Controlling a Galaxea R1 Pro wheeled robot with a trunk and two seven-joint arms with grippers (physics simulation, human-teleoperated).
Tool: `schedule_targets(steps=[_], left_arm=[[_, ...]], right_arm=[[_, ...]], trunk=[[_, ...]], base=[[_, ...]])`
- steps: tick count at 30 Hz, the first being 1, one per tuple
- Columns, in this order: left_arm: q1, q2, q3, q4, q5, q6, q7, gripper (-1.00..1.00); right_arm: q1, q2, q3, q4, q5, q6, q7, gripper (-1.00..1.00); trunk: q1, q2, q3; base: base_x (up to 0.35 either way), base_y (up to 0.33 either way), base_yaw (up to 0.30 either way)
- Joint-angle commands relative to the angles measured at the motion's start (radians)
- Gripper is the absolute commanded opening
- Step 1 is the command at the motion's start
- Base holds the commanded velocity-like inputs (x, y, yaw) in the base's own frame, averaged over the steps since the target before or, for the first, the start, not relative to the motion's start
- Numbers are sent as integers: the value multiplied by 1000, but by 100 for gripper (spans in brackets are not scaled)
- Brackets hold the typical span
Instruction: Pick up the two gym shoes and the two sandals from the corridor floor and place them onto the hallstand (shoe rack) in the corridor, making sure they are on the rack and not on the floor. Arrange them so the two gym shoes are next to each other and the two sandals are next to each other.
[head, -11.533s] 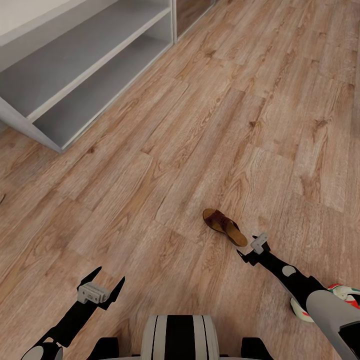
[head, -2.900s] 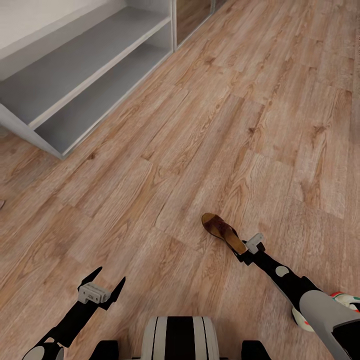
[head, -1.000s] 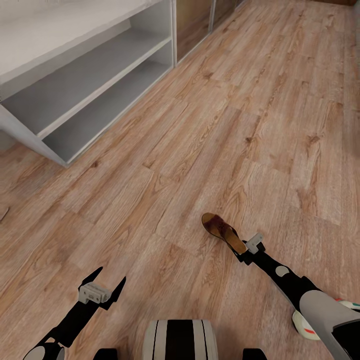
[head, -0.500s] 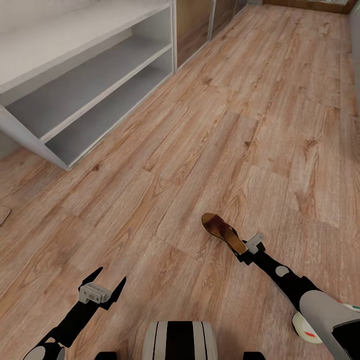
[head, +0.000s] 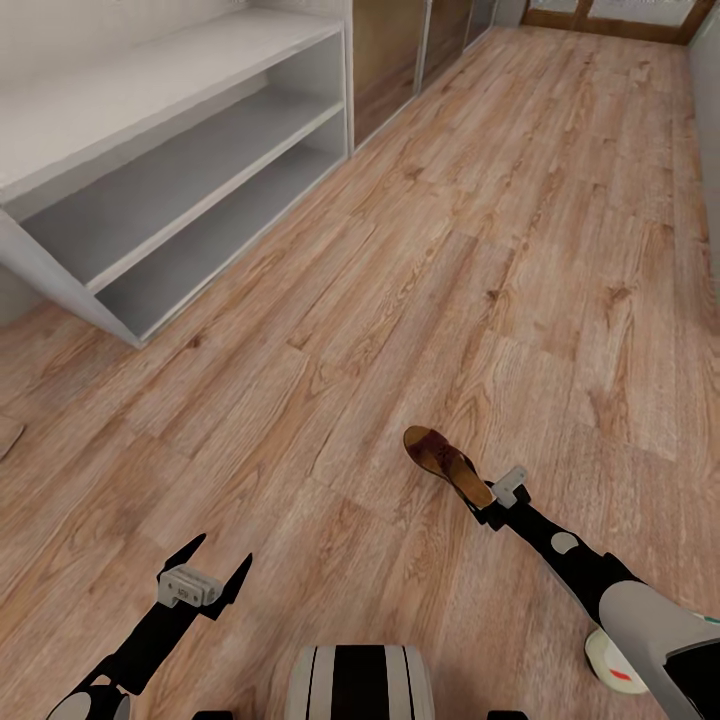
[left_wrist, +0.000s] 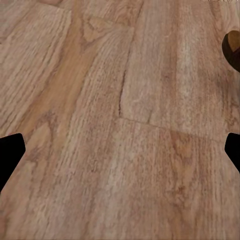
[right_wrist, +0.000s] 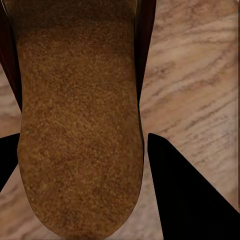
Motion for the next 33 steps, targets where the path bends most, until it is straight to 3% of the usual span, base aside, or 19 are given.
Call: schedule_targets(steps=[1, 33], left_arm=[[0, 0, 0, 0, 0, 0, 0, 100], [0, 0, 2, 0, 2, -1, 2, 100]], right_arm=[[0, 0, 0, 0, -3, 1, 2, -100], [0, 0, 3, 0, -2, 0, -29, -100]], trunk=[[0, 0, 2], [0, 0, 50]], base=[[0, 0, 0], [0, 0, 0]])
